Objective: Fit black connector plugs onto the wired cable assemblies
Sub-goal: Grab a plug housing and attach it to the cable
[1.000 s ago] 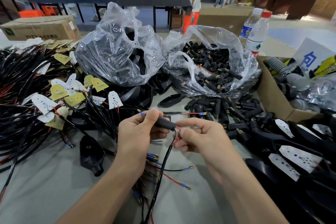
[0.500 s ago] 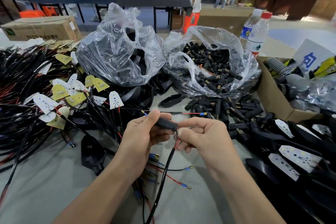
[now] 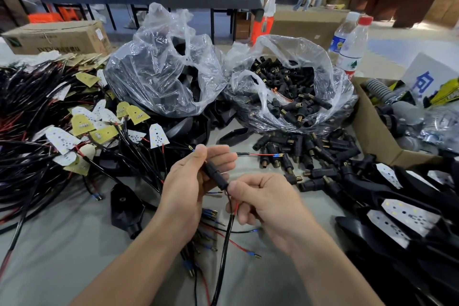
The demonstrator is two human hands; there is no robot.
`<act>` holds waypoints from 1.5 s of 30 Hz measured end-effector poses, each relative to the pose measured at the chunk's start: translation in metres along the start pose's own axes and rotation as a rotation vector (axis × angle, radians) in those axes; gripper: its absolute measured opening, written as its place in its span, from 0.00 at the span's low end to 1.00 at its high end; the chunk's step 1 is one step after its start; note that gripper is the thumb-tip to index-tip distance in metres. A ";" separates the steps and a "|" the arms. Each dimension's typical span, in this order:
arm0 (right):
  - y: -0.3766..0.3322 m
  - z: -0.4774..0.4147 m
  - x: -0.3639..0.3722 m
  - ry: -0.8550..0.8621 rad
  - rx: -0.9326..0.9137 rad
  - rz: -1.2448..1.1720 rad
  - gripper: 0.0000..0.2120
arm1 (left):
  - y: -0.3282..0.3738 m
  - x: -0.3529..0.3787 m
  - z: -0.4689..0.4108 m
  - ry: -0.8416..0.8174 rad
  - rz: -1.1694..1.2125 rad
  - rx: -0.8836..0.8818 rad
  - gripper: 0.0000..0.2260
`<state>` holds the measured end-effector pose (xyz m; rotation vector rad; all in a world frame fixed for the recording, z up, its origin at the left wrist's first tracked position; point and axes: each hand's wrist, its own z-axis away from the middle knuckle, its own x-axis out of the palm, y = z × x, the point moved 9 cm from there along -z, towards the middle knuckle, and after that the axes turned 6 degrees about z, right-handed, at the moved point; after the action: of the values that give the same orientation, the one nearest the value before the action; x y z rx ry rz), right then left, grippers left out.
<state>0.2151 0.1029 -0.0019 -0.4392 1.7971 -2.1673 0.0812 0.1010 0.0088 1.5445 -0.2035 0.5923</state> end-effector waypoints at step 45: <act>-0.007 0.015 0.034 -0.321 -0.002 0.136 0.12 | 0.042 0.001 -0.004 0.000 -0.567 0.376 0.18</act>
<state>0.1897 0.0768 0.0096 -0.6078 1.6041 -1.8806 0.0613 0.1021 0.0457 1.8592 0.3600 0.1810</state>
